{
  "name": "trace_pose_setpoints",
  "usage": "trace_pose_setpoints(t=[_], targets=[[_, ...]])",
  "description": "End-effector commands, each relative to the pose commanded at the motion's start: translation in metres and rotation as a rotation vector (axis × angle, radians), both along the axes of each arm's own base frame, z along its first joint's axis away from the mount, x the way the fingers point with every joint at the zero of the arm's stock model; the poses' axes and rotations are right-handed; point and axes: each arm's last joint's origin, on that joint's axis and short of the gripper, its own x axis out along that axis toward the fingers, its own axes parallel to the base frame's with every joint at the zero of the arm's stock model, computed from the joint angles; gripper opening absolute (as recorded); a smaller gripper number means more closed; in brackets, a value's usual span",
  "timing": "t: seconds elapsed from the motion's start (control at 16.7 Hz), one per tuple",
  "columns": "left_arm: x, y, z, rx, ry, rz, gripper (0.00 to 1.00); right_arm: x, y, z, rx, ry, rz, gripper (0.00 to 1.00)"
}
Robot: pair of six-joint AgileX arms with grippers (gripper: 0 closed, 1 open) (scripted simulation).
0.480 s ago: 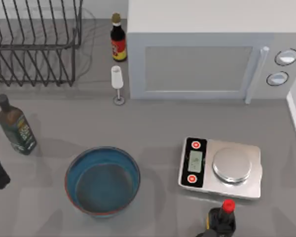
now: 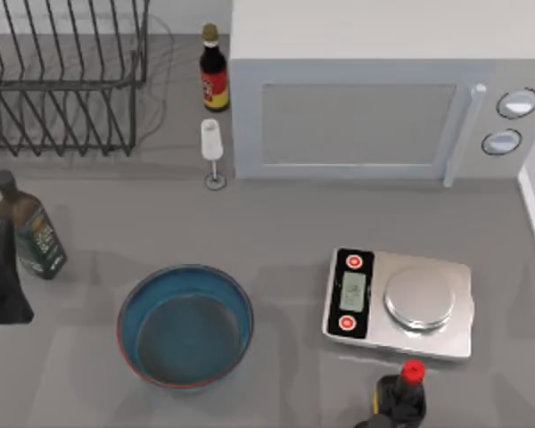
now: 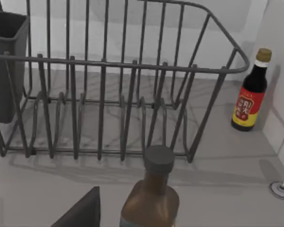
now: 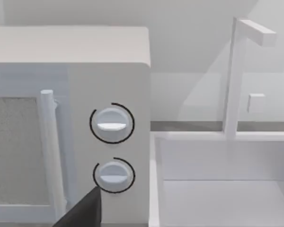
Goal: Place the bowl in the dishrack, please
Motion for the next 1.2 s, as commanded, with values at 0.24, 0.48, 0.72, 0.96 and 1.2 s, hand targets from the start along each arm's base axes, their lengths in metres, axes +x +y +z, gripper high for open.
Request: trace_pose_setpoints(t=[0.24, 0.48, 0.72, 0.96, 1.2], targets=[[0.026, -0.023, 0.043, -0.08, 0.307, -0.1, 1.0, 0.0, 0.0, 0.0, 0.0, 0.0, 0.0, 1.0], [0.075, -0.069, 0.064, -0.082, 0.712, -0.149, 1.0, 0.0, 0.0, 0.0, 0.0, 0.0, 0.0, 1.0], [0.113, -0.13, 0.064, -0.018, 1.039, -0.131, 1.0, 0.0, 0.0, 0.0, 0.0, 0.0, 0.0, 1.0], [0.137, -0.193, 0.048, 0.08, 1.262, -0.07, 1.0, 0.0, 0.0, 0.0, 0.0, 0.0, 0.0, 1.0], [0.143, -0.234, 0.033, 0.151, 1.366, -0.022, 1.0, 0.0, 0.0, 0.0, 0.0, 0.0, 0.0, 1.0]])
